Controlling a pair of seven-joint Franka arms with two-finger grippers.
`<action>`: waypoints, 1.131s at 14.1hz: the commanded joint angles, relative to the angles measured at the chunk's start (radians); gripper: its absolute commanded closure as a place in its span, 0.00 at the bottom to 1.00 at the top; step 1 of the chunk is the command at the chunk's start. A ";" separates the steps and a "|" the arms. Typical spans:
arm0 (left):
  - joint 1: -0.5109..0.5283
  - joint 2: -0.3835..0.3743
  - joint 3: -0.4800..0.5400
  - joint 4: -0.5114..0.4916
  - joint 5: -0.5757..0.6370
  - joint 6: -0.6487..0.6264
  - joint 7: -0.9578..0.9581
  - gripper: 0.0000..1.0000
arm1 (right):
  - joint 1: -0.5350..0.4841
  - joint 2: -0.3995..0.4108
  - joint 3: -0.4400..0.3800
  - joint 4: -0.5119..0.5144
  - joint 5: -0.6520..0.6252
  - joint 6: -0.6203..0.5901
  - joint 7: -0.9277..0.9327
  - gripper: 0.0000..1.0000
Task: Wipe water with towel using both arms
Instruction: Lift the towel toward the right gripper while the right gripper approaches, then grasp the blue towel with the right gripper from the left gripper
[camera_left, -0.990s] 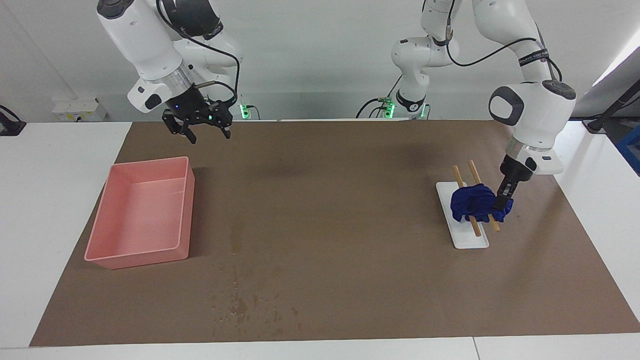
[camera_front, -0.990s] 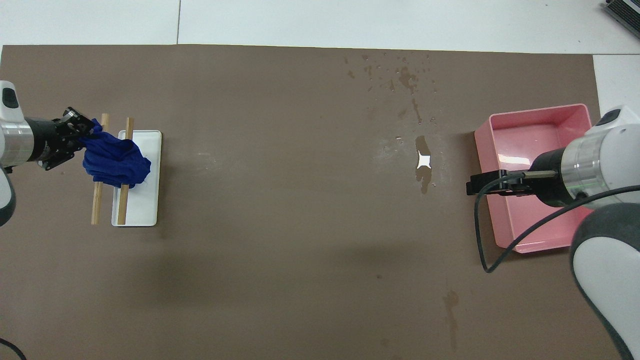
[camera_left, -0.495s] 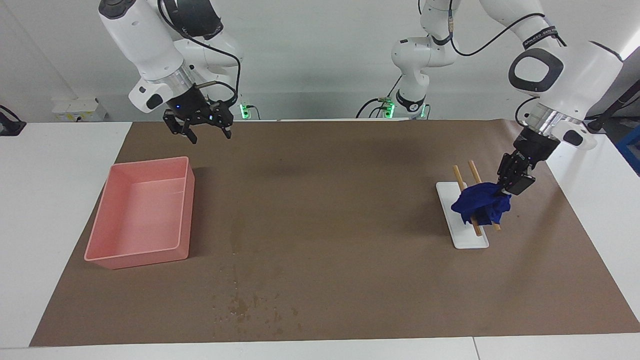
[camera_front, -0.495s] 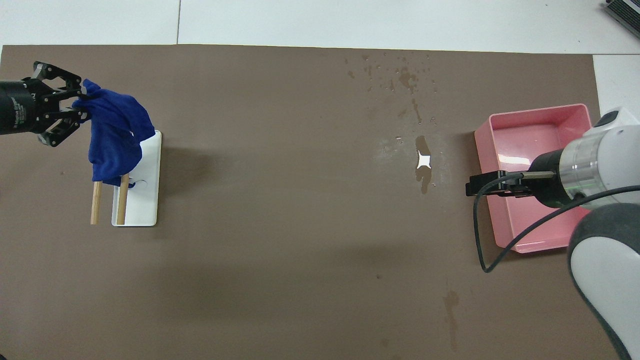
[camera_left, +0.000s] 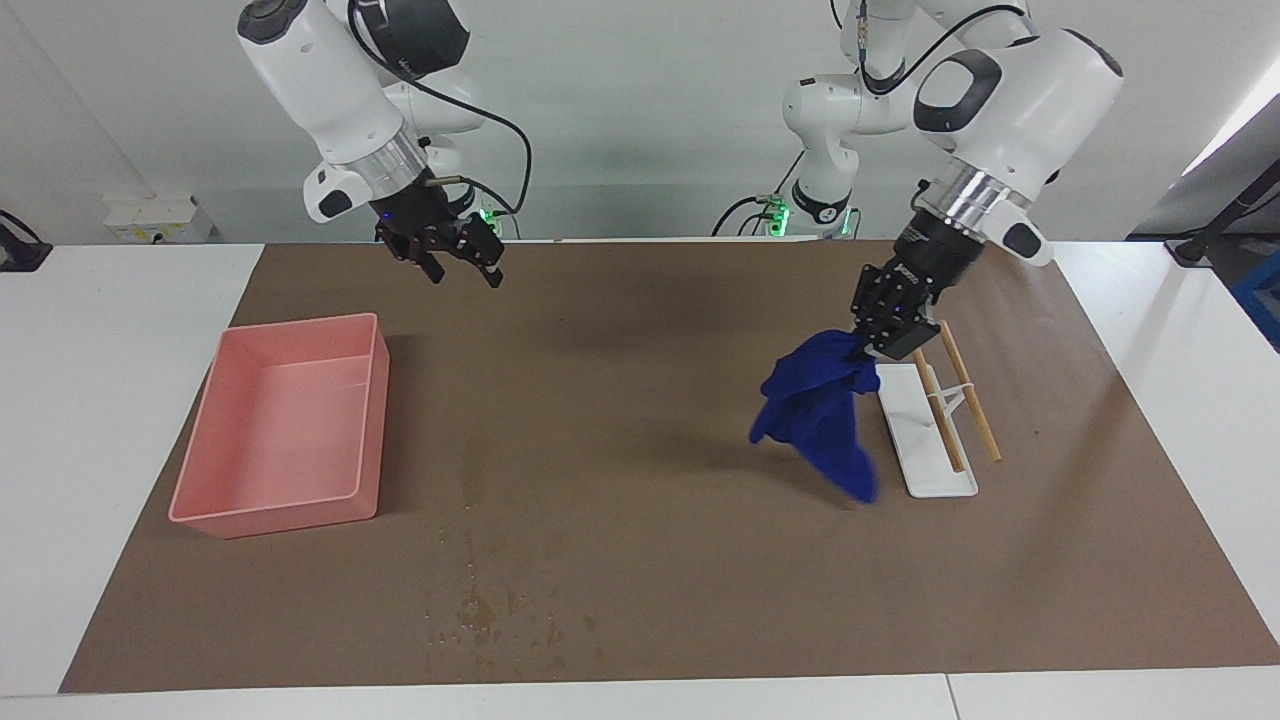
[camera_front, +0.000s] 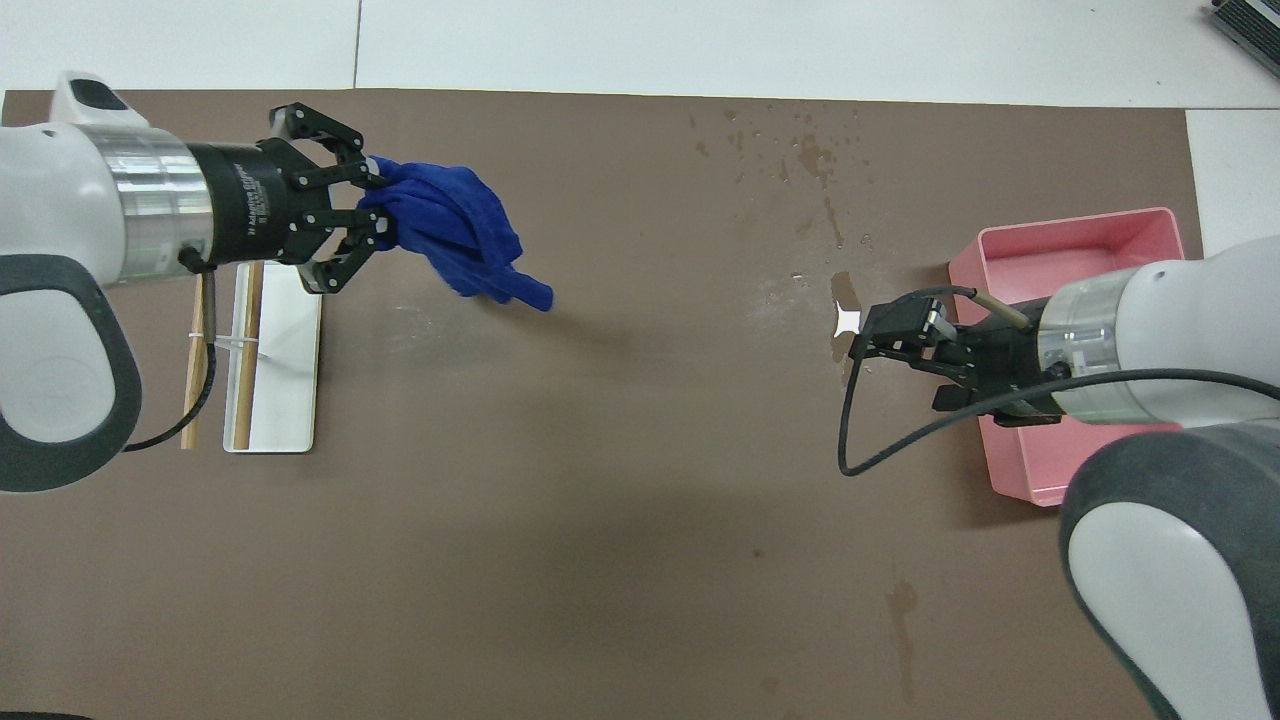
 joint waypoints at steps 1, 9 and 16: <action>-0.074 -0.004 0.003 -0.005 -0.056 0.051 -0.129 1.00 | 0.036 0.000 0.002 -0.049 0.146 0.113 0.264 0.00; -0.284 -0.018 0.003 -0.077 -0.084 0.275 -0.341 1.00 | 0.217 0.071 0.002 -0.070 0.422 0.506 0.971 0.00; -0.344 -0.019 0.003 -0.074 -0.082 0.248 -0.404 1.00 | 0.256 0.115 0.002 -0.069 0.434 0.542 0.982 0.00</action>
